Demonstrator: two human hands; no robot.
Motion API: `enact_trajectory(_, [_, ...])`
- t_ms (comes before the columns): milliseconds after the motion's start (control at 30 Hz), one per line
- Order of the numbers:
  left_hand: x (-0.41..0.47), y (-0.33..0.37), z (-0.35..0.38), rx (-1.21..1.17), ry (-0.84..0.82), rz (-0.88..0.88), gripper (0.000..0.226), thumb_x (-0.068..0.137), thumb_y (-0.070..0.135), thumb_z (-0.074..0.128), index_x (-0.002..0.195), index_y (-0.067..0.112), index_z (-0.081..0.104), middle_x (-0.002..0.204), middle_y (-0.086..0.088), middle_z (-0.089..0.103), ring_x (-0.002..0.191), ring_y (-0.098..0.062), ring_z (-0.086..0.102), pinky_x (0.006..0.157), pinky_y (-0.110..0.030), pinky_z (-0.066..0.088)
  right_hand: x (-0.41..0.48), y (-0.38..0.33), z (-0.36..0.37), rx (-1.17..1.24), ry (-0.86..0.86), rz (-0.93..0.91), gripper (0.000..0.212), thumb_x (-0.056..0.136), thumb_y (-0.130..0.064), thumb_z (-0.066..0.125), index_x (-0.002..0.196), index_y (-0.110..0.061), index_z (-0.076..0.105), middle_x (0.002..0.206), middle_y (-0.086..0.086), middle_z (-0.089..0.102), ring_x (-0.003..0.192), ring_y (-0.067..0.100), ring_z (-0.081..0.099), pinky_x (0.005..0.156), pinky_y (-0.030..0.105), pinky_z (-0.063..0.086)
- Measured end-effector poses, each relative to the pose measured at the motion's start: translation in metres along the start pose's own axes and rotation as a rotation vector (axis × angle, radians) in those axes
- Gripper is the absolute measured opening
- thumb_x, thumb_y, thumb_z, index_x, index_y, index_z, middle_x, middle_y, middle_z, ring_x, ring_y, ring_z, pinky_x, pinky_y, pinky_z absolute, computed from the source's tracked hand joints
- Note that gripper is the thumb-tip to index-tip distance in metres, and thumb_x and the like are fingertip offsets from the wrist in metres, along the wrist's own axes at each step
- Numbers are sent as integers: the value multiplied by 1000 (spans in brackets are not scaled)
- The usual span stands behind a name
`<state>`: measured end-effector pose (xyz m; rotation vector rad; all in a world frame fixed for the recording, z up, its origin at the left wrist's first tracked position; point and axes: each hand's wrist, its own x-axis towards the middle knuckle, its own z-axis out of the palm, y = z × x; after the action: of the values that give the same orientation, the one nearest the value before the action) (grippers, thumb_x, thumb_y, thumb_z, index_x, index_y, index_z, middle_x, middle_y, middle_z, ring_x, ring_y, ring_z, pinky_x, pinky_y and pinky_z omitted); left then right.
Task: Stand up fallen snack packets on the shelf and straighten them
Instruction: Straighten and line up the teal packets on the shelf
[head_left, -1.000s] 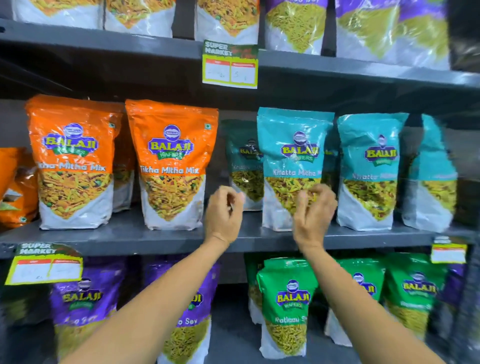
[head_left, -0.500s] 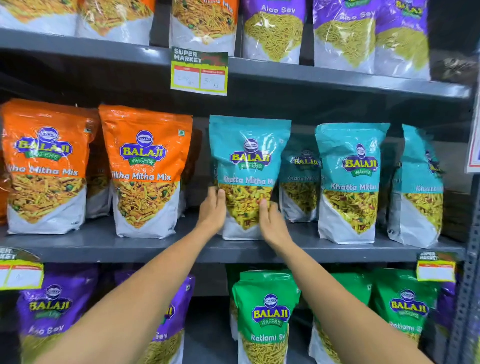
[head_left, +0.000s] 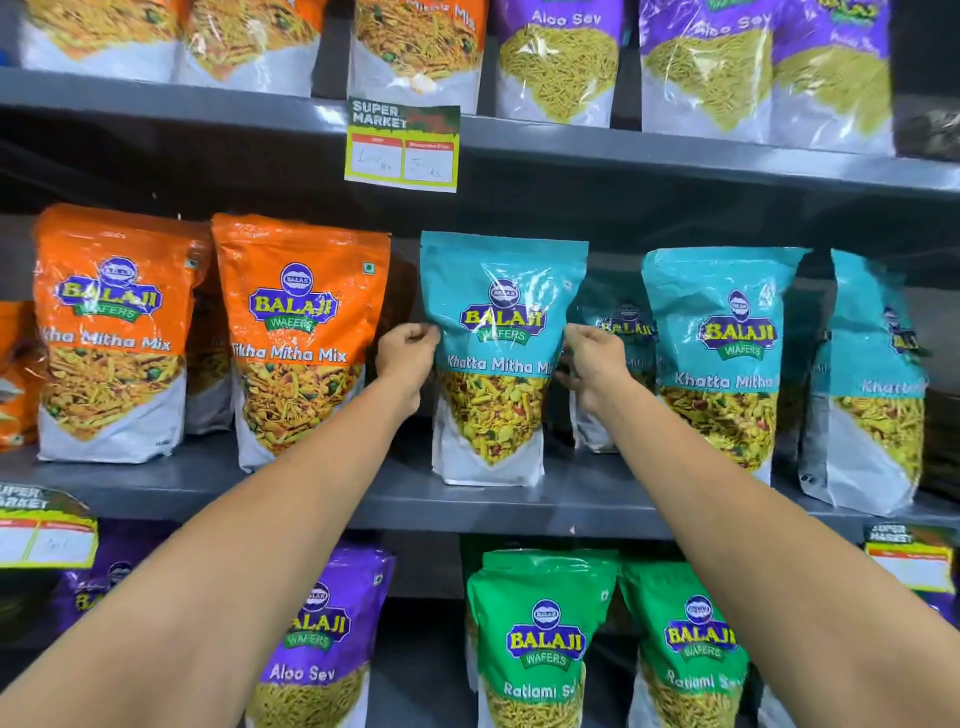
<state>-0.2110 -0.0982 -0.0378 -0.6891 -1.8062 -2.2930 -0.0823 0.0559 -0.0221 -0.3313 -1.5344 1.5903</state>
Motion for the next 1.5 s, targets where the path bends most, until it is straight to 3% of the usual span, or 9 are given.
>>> enact_trajectory(233, [6,0,-11,51,43,48,22,91,22,59,107,10,67,111,-5,67,104,-22,61,91,-42,54,13,17,-10,-5,146,-157,22,84,-14,63,62,-17,64,74,4,61,77,19,52,73,35,47])
enact_trajectory(433, [-11,-28,-18,88,-90,59,21,96,20,51,110,11,63,115,-7,67,105,-22,62,74,-36,57,-6,39,-24,-42,-85,-18,11,91,-20,59,81,-17,64,80,2,63,66,12,54,50,23,43])
enact_trajectory(633, [-30,-66,-22,82,-80,36,16,92,8,57,104,8,68,102,-11,69,94,-22,63,72,-31,54,-34,81,-36,-143,-188,-4,15,90,-7,60,81,-16,68,77,1,68,72,14,59,64,27,54])
enact_trajectory(767, [-29,-75,-23,243,-21,108,12,86,17,65,95,12,72,91,-4,71,93,-23,66,86,-39,55,-34,83,-32,-192,-147,-95,9,88,-12,64,88,-8,72,74,-3,65,66,6,54,64,20,46])
enact_trajectory(900, [-34,-77,-25,272,32,111,8,81,24,70,73,23,69,81,-2,72,83,-26,70,77,-48,59,-37,83,-32,-176,-155,-111,15,88,-16,64,74,-18,66,70,-3,63,61,7,52,53,13,46])
enact_trajectory(1133, [-34,-78,-27,208,-65,36,13,85,24,67,72,23,65,88,-9,72,90,-28,67,83,-53,56,-36,85,-33,-147,-201,-93,13,89,-13,62,77,-17,65,67,2,60,43,3,50,46,15,45])
enact_trajectory(1267, [-34,-79,-27,199,-107,44,13,89,21,62,75,21,63,87,-9,69,85,-24,62,86,-52,53,-34,83,-34,-72,-223,-76,6,90,-11,61,94,-15,64,78,-1,62,59,7,49,47,13,43])
enact_trajectory(1400, [-33,-81,-28,205,-111,57,17,88,19,62,72,23,60,80,-7,65,82,-23,59,83,-53,53,-33,79,-29,42,-189,-48,10,90,-12,61,83,-18,65,68,-2,58,59,9,46,55,23,45])
enact_trajectory(1500, [-33,-80,-29,186,-109,40,19,88,17,63,71,24,59,76,-4,63,80,-24,58,82,-55,53,-31,77,-23,129,-164,-38,10,88,-8,63,92,-17,60,80,-2,63,60,6,51,56,20,47])
